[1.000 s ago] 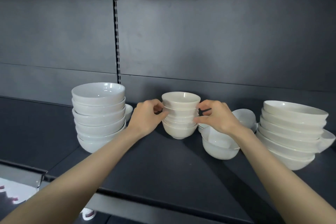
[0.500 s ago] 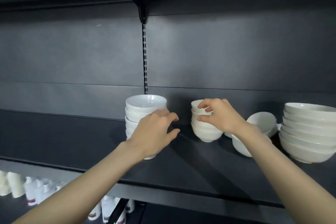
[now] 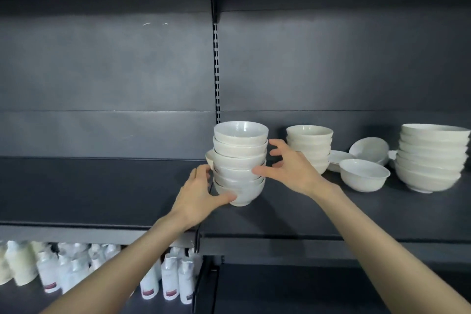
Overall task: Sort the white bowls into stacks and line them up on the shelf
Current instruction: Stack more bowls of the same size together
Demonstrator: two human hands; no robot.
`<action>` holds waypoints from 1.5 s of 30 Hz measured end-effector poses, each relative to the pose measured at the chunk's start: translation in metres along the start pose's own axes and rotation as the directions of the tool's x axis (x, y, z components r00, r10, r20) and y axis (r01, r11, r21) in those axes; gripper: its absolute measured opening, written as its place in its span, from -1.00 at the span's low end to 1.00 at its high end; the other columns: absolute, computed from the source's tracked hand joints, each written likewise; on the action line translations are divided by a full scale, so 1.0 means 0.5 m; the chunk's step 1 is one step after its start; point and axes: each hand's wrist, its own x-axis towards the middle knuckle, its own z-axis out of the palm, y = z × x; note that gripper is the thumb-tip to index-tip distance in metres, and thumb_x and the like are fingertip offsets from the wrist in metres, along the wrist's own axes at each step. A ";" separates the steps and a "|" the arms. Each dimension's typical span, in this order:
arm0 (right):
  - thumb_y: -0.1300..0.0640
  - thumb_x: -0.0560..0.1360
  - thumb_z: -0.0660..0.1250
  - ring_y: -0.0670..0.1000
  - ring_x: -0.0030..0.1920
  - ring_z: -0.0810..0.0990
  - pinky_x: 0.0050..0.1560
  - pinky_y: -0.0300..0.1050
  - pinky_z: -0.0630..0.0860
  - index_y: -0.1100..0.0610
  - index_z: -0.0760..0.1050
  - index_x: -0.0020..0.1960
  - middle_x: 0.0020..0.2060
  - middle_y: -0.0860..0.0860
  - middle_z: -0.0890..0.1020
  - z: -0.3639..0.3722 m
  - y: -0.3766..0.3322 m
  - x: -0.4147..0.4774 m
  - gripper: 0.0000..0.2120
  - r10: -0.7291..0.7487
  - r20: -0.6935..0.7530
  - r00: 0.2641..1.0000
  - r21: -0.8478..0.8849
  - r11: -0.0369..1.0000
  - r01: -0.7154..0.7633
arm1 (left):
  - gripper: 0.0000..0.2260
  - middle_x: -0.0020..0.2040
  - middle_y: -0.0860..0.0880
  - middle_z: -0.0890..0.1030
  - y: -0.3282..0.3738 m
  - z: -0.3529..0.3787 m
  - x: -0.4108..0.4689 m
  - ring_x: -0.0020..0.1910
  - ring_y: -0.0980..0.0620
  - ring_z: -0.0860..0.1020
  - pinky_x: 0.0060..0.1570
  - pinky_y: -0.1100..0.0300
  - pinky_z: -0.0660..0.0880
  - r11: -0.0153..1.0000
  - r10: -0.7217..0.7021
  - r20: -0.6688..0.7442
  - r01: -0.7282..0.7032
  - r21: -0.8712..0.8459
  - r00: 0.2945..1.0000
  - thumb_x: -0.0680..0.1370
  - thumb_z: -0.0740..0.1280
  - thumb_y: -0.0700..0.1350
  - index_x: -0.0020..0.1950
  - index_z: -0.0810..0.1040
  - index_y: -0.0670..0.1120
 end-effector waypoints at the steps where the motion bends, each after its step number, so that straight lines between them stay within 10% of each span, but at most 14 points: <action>1: -0.09 0.37 0.50 -0.03 0.06 0.56 0.05 -0.19 0.45 0.01 0.20 0.45 0.19 -0.03 0.45 0.004 0.000 0.004 -0.22 0.004 0.003 1.000 0.004 1.000 -0.004 | -0.31 0.15 0.09 0.41 -0.006 0.007 0.010 0.14 0.03 0.47 0.13 0.13 0.45 0.997 -0.025 0.046 0.028 -0.068 0.999 0.33 0.53 0.11 0.33 0.29 -0.03; 6: -0.12 0.36 0.50 0.05 0.08 0.59 0.18 0.01 0.51 -0.02 0.13 0.49 0.19 0.03 0.55 0.015 0.020 0.028 -0.15 0.011 0.008 1.000 0.005 1.000 -0.011 | -0.47 0.03 0.04 0.60 -0.028 0.031 0.048 -0.03 0.01 0.58 0.07 -0.01 0.53 0.993 -0.033 -0.023 0.030 -0.110 0.999 0.33 0.54 0.07 0.18 0.44 -0.08; 23: 0.02 0.38 0.51 -0.22 -0.15 0.47 -0.19 -0.37 0.36 0.02 0.22 0.44 0.00 0.02 0.61 -0.014 0.094 0.098 -0.26 0.005 -0.067 0.998 0.049 0.999 -0.002 | -0.48 0.04 0.04 0.59 -0.016 0.096 0.137 -0.03 0.03 0.61 0.08 0.09 0.54 0.971 0.000 -0.028 -0.007 -0.239 1.000 0.34 0.56 -0.02 0.21 0.46 -0.08; 29: 0.02 0.40 0.50 -0.24 -0.06 0.48 -0.15 -0.40 0.38 0.01 0.25 0.42 0.02 -0.03 0.58 -0.017 0.103 0.108 -0.31 0.022 -0.075 0.997 0.059 0.998 -0.018 | -0.52 0.11 0.03 0.59 -0.034 0.101 0.156 -0.07 0.18 0.61 -0.14 0.41 0.48 0.955 -0.002 -0.028 -0.007 -0.297 1.000 0.38 0.53 -0.02 0.22 0.48 -0.10; 33: -0.07 0.39 0.48 -0.03 0.05 0.56 0.08 -0.05 0.52 0.01 0.23 0.45 0.06 0.01 0.60 -0.007 0.114 0.105 -0.27 0.065 -0.052 0.996 0.108 0.992 -0.059 | -0.54 0.14 0.04 0.42 -0.063 0.081 0.167 -0.06 0.12 0.57 -0.02 0.28 0.44 0.971 -0.013 -0.138 -0.021 -0.237 0.990 0.45 0.45 0.06 0.27 0.48 -0.10; 45: -0.10 0.45 0.41 -0.08 0.01 0.52 0.00 -0.23 0.40 0.03 0.28 0.41 0.07 -0.04 0.55 0.000 0.068 0.034 -0.38 0.122 -0.114 0.986 0.004 0.993 -0.122 | -0.60 0.28 -0.18 0.48 -0.150 0.055 0.265 0.23 -0.19 0.45 0.25 0.00 0.40 0.997 -0.008 0.113 -0.001 0.075 0.994 0.56 0.30 0.05 0.38 0.43 -0.01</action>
